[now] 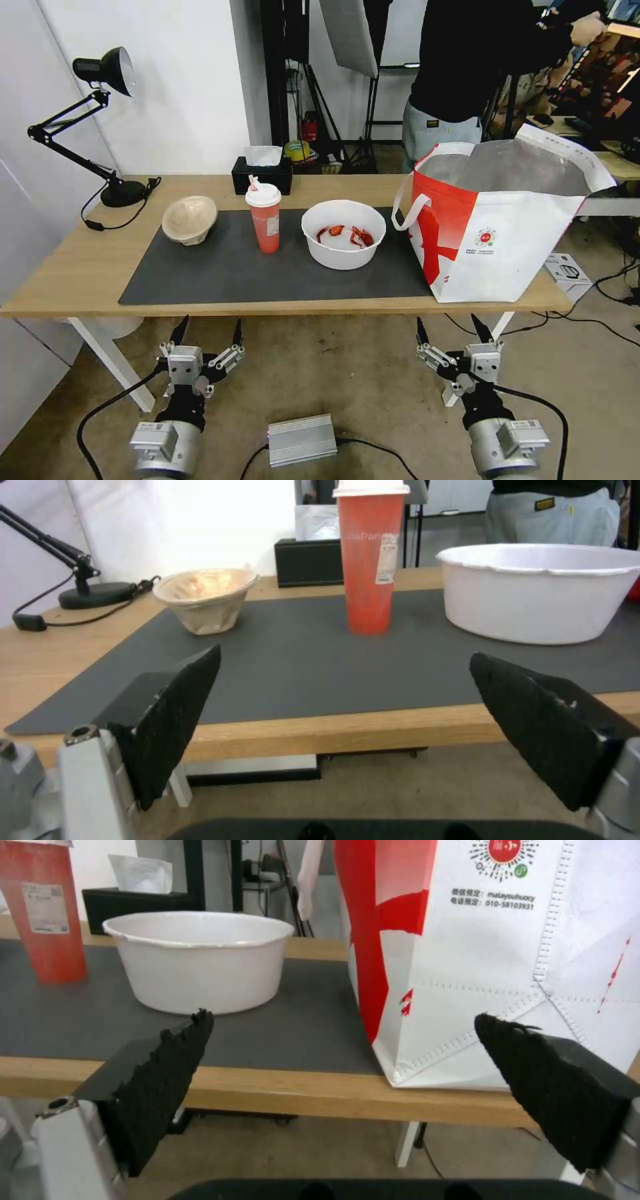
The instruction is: Pick up the trash from the table and place it into the takeout bag.
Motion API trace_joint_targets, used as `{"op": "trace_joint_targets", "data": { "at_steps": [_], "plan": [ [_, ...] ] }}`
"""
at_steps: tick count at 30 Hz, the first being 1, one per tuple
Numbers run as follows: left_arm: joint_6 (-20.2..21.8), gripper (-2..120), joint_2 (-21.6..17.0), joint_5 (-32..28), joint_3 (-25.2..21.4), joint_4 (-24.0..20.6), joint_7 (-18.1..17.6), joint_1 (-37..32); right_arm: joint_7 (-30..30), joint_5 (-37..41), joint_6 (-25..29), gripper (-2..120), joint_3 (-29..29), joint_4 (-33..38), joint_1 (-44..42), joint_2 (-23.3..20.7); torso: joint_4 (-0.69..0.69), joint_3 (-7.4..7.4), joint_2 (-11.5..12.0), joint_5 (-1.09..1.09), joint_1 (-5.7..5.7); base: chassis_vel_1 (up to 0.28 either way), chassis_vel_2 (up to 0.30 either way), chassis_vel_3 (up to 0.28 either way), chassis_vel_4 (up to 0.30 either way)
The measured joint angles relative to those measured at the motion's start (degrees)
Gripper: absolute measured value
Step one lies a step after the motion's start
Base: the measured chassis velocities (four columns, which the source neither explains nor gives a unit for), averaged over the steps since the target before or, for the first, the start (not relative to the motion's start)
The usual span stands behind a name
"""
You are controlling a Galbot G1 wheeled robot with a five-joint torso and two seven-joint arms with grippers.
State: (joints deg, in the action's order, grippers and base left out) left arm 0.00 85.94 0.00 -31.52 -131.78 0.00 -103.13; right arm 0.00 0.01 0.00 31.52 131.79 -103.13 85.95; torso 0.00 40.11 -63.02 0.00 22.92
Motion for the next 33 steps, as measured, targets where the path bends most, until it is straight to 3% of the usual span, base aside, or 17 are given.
{"op": "trace_joint_targets", "data": {
  "at_steps": [21, 26, 28, 29, 30, 33],
  "plan": [
    [0.3, 100, -0.1, -0.4, 0.0, -0.2, -0.5, 0.0, 0.1, 0.3, -0.3, 100, -0.1, 0.0, 0.3, -0.3, 0.00, 0.00, 0.0, 0.00, 0.00, 0.000, 0.000, 0.000, 0.000],
    [5.2, 100, -1.5, -5.2, 0.5, -3.9, -6.6, 0.3, 1.7, 2.9, -3.9, 100, -1.3, 0.9, 2.9, -3.4, 0.00, 0.00, 0.0, 0.00, 0.00, 0.000, 0.000, 0.000, 0.000],
    [8.9, 100, -2.4, -8.7, 0.8, -6.5, -10.9, 0.6, 3.4, 5.8, -7.9, 100, -2.6, 1.8, 5.7, -6.7, 0.00, 0.00, 0.0, 0.01, 0.00, 0.000, 0.000, 0.000, 0.000],
    [12.1, 100, -3.3, -11.9, 1.1, -8.8, -15.0, 0.8, 5.0, 8.5, -11.6, 100, -3.7, 2.7, 8.4, -9.8, 0.00, 0.00, 0.0, 0.01, 0.00, 0.000, 0.000, 0.000, 0.000],
    [12.1, 100, -3.3, -11.9, 1.1, -8.8, -15.0, 0.8, 5.0, 8.5, -11.6, 100, -3.7, 2.7, 8.4, -9.8, 0.00, 0.00, 0.0, 0.01, 0.00, 0.000, 0.000, 0.000, 0.000],
    [18.4, 100, -5.1, -18.5, 1.7, -11.6, -23.1, 1.2, 8.7, 14.9, -20.3, 100, -6.5, 4.8, 14.5, -16.9, 0.00, 0.00, 0.0, 0.00, 0.00, 0.000, 0.000, 0.000, 0.000]
  ]
}}
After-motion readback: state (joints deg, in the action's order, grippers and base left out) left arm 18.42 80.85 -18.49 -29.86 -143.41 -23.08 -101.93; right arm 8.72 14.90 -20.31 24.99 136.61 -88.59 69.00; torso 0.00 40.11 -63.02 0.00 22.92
